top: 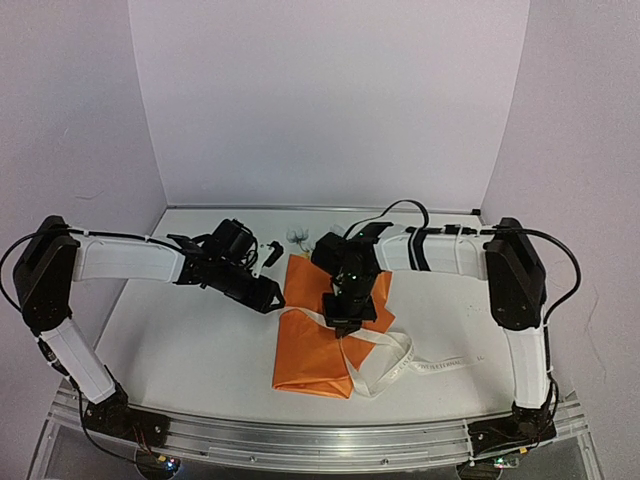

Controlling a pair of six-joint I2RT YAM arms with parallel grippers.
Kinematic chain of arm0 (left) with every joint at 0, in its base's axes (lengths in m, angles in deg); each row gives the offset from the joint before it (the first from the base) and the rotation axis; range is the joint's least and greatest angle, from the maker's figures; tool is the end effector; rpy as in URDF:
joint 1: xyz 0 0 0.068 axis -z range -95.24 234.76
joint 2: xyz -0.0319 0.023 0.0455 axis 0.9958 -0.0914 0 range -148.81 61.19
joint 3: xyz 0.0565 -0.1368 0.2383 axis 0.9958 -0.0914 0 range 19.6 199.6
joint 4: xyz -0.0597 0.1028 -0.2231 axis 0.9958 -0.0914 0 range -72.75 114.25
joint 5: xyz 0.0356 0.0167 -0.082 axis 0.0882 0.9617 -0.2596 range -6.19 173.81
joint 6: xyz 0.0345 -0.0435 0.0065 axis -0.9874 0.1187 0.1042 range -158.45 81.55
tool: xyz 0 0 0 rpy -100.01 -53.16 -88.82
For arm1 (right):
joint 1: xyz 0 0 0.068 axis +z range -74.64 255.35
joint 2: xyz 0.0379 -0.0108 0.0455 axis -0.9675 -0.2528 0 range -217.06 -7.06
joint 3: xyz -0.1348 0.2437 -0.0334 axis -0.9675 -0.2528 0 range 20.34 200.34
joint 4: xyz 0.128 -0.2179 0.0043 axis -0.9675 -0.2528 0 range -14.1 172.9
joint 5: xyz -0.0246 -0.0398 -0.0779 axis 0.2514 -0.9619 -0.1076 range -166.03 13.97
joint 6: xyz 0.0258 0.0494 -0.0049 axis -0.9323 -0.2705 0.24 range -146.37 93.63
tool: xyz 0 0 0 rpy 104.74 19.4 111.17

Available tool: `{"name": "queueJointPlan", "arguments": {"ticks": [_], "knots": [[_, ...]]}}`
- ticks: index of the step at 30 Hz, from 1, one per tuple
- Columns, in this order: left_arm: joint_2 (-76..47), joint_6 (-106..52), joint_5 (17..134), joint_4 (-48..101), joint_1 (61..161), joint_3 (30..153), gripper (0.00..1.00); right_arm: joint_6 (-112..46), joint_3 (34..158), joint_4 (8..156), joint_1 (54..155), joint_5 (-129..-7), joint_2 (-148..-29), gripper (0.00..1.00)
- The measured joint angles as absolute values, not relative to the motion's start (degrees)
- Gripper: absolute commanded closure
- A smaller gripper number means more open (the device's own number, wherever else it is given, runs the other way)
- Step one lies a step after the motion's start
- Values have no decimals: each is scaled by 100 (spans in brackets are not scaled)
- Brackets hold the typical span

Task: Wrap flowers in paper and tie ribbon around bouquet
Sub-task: Pick up the right side of the ribbon from the folded bouquet, then cross the ribbon over the folded bouquet.

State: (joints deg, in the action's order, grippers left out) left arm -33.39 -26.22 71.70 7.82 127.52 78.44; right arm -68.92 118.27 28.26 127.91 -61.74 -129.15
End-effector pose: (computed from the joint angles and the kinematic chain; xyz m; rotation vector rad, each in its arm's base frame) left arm 0.2416 -0.2345 0.2073 0.7682 2.4595 -0.6494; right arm 0.2513 0.3438 0.1929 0.3036 -3.0372 -0.4791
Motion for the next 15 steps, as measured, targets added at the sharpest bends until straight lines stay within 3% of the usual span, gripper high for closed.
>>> {"name": "queueJointPlan", "arguments": {"ticks": [6,15], "knots": [[-3671,-2987,7000,765,12872,8168,43,-6374,11694,2803,12654,-5686,-12120,100],[-4254,-3528,6787,595,13060,8765,44,-5722,11649,2807,12412,-3971,-11201,100]]}}
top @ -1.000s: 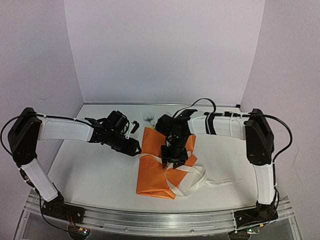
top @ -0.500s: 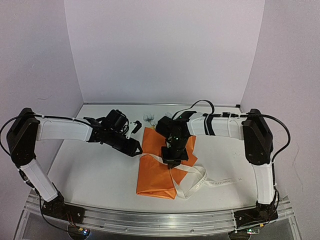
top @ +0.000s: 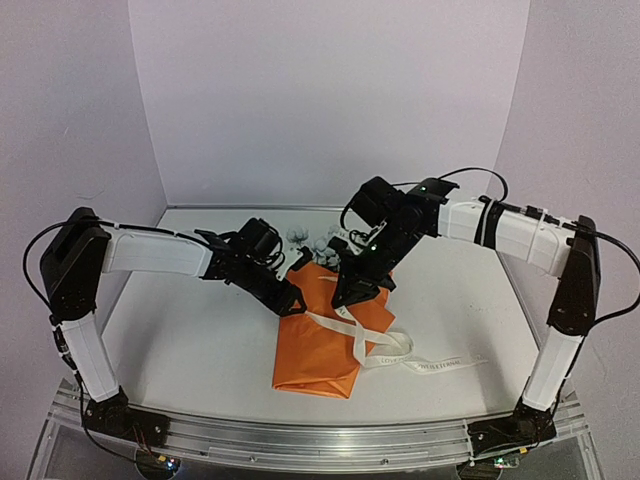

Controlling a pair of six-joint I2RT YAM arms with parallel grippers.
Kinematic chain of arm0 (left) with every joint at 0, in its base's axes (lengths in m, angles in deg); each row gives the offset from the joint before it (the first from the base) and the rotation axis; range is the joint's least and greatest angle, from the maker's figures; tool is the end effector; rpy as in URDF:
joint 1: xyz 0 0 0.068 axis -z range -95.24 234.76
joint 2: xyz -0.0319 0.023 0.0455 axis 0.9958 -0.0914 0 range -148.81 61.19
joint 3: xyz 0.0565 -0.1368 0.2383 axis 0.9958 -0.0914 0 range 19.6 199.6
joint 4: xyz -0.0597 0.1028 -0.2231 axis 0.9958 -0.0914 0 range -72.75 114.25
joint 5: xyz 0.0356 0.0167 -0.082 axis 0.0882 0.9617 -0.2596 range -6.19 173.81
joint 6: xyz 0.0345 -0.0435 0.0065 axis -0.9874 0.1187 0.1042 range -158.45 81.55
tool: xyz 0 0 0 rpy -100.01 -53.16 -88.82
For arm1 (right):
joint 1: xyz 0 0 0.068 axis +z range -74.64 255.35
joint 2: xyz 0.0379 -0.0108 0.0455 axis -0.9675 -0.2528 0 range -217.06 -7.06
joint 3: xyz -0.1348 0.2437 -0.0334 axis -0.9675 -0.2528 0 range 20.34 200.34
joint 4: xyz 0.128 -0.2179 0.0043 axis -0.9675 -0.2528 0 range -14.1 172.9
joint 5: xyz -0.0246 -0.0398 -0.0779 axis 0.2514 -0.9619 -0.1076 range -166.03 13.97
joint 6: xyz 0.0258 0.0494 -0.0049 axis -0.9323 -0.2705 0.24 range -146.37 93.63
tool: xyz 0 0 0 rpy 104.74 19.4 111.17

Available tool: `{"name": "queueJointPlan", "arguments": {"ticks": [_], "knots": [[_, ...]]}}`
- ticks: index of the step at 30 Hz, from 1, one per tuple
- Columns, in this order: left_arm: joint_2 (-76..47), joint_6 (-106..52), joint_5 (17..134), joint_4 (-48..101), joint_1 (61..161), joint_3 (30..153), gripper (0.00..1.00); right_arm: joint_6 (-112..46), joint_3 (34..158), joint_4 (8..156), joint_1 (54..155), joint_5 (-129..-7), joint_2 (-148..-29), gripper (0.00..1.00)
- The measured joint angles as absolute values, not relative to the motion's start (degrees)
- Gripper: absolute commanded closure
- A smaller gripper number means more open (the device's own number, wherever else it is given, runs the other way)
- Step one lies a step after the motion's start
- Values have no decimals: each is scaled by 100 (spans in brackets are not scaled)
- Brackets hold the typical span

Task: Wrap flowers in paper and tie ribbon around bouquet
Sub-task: Cross the ribbon over the folded bouquet.

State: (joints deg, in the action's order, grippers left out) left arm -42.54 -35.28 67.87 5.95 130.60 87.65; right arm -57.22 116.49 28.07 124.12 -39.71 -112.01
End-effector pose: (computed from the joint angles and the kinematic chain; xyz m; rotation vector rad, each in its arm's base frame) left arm 0.2546 -0.2774 0.1990 1.0559 2.3784 -0.6815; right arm 0.2326 0.3001 0.3054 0.6616 -2.7872 -1.1481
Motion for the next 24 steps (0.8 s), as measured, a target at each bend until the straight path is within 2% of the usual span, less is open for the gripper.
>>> {"name": "queueJointPlan", "arguments": {"ticks": [4,13,17,21,24], "knots": [[-4471,-3632,6737,485,13093,8877,49,-5600,11505,2802,12323,-3283,-11140,100],[-4605,-3723,6727,384,13121,8928,80,-5528,11355,2800,12119,-2381,-11140,100],[-4625,-3718,6753,366,13123,9000,90,-5547,11355,2838,12070,-2017,-11140,100],[-4682,-3726,6807,368,13124,9047,99,-5750,11354,3077,12065,-1606,-11140,100],[-4688,-3712,6864,374,13122,9050,100,-6028,11353,3434,12065,-1296,-11165,100]]}}
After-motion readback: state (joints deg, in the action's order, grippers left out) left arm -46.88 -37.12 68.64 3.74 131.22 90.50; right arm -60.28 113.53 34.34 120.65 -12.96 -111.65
